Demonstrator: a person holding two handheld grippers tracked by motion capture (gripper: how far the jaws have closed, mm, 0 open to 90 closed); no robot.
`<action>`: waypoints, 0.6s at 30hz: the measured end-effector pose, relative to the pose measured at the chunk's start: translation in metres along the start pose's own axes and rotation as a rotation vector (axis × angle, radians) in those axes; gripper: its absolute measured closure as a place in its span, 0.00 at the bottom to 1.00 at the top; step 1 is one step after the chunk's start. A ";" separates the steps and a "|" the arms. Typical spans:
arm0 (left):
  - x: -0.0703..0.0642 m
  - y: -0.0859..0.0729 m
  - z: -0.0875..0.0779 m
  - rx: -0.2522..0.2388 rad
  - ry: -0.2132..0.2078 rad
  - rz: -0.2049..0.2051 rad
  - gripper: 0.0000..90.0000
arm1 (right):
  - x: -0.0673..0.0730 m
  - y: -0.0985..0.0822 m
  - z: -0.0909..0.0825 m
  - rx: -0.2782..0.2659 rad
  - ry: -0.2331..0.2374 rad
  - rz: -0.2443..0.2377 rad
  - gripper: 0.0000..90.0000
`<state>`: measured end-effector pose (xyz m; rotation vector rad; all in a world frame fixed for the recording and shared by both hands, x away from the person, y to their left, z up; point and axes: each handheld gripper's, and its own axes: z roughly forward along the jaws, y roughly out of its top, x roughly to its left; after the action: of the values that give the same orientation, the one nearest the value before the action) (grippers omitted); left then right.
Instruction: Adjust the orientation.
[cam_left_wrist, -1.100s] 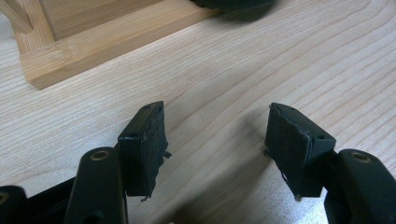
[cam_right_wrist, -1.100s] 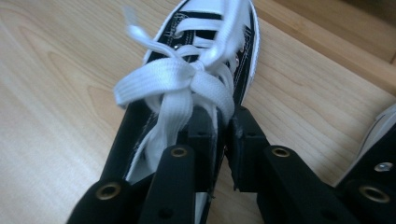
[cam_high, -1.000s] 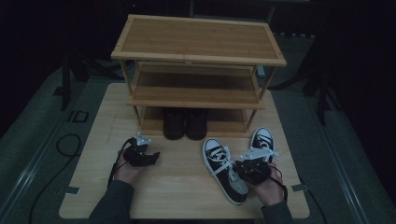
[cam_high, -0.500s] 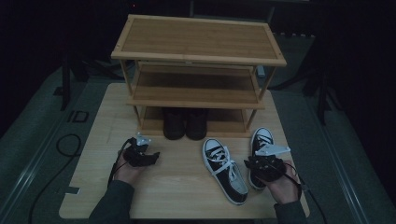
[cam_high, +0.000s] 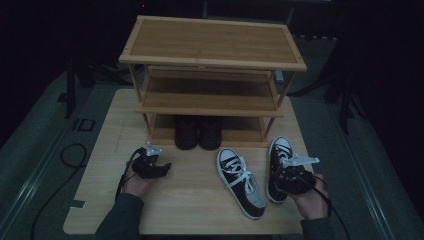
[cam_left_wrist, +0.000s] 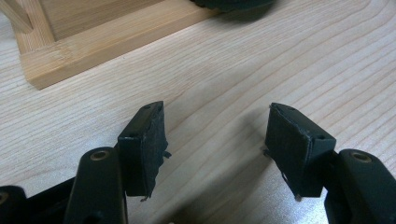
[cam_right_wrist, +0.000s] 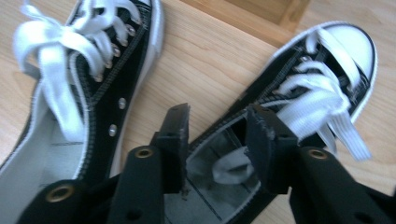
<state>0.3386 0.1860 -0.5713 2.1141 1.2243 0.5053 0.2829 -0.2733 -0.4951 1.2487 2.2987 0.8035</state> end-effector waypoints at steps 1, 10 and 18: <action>0.000 0.000 0.000 0.000 0.000 0.000 0.43 | -0.001 0.000 0.000 0.004 -0.006 0.006 0.62; 0.000 0.000 0.000 0.000 0.000 0.000 0.43 | -0.002 0.002 0.012 0.032 -0.009 0.042 0.52; 0.000 0.000 0.000 0.002 0.000 0.003 0.43 | -0.008 0.010 0.027 0.057 -0.014 0.075 0.63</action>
<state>0.3386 0.1863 -0.5712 2.1185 1.2217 0.5051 0.3090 -0.2678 -0.5080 1.3678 2.2905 0.7571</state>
